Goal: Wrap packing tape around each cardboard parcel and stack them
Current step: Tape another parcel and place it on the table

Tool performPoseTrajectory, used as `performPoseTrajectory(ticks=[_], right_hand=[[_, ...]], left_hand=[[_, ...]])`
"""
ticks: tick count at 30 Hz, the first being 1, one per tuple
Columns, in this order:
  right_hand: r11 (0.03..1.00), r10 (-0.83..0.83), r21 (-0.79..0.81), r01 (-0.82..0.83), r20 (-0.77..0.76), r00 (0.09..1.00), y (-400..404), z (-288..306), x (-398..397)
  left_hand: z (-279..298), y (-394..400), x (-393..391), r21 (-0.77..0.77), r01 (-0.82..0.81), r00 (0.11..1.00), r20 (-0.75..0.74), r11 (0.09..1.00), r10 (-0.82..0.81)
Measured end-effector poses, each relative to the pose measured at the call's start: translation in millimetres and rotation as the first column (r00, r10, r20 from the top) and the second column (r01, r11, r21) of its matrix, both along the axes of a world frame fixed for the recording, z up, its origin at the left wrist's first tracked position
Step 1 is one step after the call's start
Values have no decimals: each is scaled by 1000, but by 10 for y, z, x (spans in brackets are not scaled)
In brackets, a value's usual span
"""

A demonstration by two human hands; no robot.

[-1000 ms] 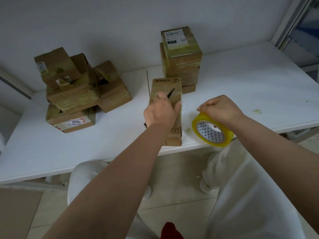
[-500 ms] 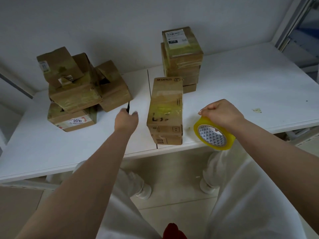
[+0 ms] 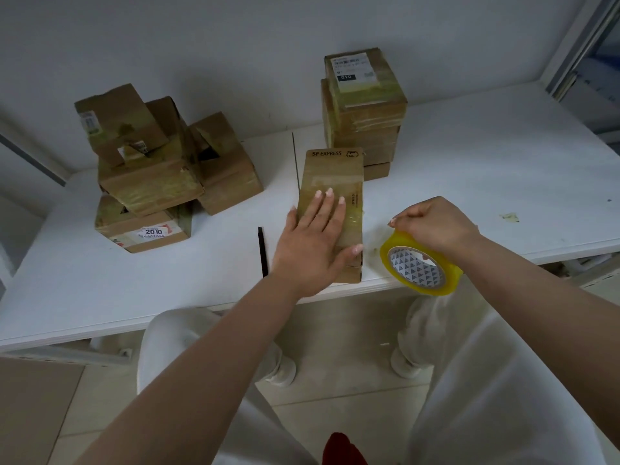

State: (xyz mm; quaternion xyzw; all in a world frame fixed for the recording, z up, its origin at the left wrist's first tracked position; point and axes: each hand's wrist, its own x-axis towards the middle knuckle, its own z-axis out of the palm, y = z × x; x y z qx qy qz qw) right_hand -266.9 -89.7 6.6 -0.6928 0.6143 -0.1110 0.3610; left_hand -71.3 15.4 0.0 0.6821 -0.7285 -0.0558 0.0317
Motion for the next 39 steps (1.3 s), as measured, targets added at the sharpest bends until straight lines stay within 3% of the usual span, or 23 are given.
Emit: performPoseTrajectory(ticks=[2, 12, 14, 15, 17, 18, 20, 24, 27, 33, 39], right_hand=[[1000, 0, 1, 0, -2, 1000, 0, 7, -1], [999, 51, -1, -51, 103, 993, 28, 137, -35], [996, 87, -10, -87, 137, 987, 40, 190, -54], [995, 102, -13, -101, 166, 981, 43, 223, -64], [991, 132, -10, -134, 242, 961, 61, 307, -94], [987, 156, -7, -161, 277, 948, 78, 362, -109], [975, 212, -5, -223, 331, 920, 128, 482, -131], [955, 284, -18, -297, 349, 893, 197, 659, -174], [948, 301, -8, -319, 352, 886, 229, 718, -200], [934, 305, 55, -352, 387, 870, 296, 735, -203], [889, 309, 217, -402, 364, 879, 304, 758, -189]], left_hand=[[-4, -59, -15, 94, -28, 993, 120, 995, 17], [57, -42, -193, 136, 0, 996, 94, 991, -13], [177, -63, -201, 200, -19, 999, -40, 980, 28], [251, -75, -200, 211, -35, 981, -179, 977, 74], [354, -59, -207, 121, -125, 843, -510, 985, 170], [389, -32, -226, 18, -202, 783, -597, 979, 173], [443, 26, -317, -102, -293, 779, -603, 951, 175], [451, 14, -530, 96, -286, 732, -620, 953, 283], [430, -7, -566, 75, -256, 711, -661, 964, 240], [366, 77, -606, 14, -186, 499, -860, 982, 107], [456, 142, -557, 92, -171, 416, -896, 981, 156]])
